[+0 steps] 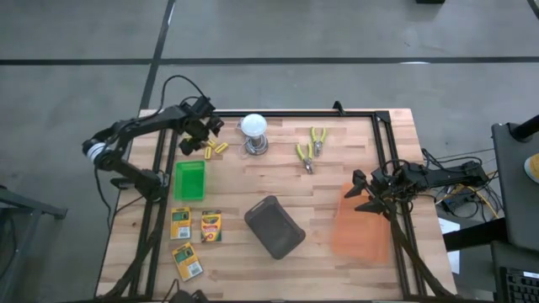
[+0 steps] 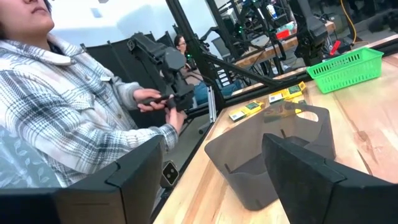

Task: Pick & Place School Supplies
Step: Put the yellow eraser into the green bin

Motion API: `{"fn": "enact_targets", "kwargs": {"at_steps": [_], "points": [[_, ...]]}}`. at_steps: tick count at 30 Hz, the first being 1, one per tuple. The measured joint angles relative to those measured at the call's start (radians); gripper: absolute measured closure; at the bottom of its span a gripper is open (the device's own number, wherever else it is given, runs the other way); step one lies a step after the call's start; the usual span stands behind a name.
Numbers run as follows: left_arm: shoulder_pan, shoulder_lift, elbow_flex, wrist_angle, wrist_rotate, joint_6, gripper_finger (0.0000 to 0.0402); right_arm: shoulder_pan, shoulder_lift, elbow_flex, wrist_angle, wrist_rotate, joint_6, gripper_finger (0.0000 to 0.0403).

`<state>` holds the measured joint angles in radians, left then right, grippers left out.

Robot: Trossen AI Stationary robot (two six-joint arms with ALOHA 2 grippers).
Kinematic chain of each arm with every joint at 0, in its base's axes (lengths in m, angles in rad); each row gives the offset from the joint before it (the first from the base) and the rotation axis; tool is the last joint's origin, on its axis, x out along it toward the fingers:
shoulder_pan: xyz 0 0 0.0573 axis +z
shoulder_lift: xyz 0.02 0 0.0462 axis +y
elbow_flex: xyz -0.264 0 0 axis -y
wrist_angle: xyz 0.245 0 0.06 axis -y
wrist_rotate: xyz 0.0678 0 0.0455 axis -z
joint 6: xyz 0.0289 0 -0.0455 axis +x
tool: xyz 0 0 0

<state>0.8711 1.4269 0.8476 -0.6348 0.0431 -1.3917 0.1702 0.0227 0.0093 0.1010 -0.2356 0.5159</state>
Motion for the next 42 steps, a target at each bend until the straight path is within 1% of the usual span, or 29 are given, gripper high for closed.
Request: {"fn": "enact_targets", "kwargs": {"at_steps": [7,12,18,22,27,31,36,39,42], "points": [[0.016,0.035,-0.018,0.026,-0.061,0.036,0.0126,0.0,0.0,0.0,0.0,0.0,0.0,0.014],[0.047,0.043,-0.018,0.043,-0.087,0.095,0.0129,0.0,0.0,0.0,0.0,0.0,0.0,0.0145],[0.074,0.069,-0.018,0.09,-0.074,0.152,0.0129,0.0,0.0,0.0,0.0,0.0,0.0,0.0138],[0.076,0.096,-0.018,0.091,-0.052,0.149,0.0129,0.0,0.0,0.0,0.0,0.0,0.0,0.0135],[0.077,0.132,-0.018,0.093,-0.043,0.155,0.0131,0.0,0.0,0.0,0.0,0.0,0.0,0.0141],[0.077,0.142,-0.015,0.094,-0.036,0.161,0.0132,0.0,0.001,0.0,0.0,0.0,0.0,0.0145],[0.078,0.141,-0.015,0.094,-0.035,0.161,0.0133,0.0,0.001,0.0,0.0,0.0,0.0,0.014],[0.078,0.141,-0.016,0.093,-0.035,0.162,0.0142,0.0,0.001,0.0,0.0,0.0,0.0,0.0137],[0.078,0.142,-0.017,0.089,-0.035,0.162,0.0161,0.0,0.0,0.0,0.0,0.0,0.0,0.0135]]}}
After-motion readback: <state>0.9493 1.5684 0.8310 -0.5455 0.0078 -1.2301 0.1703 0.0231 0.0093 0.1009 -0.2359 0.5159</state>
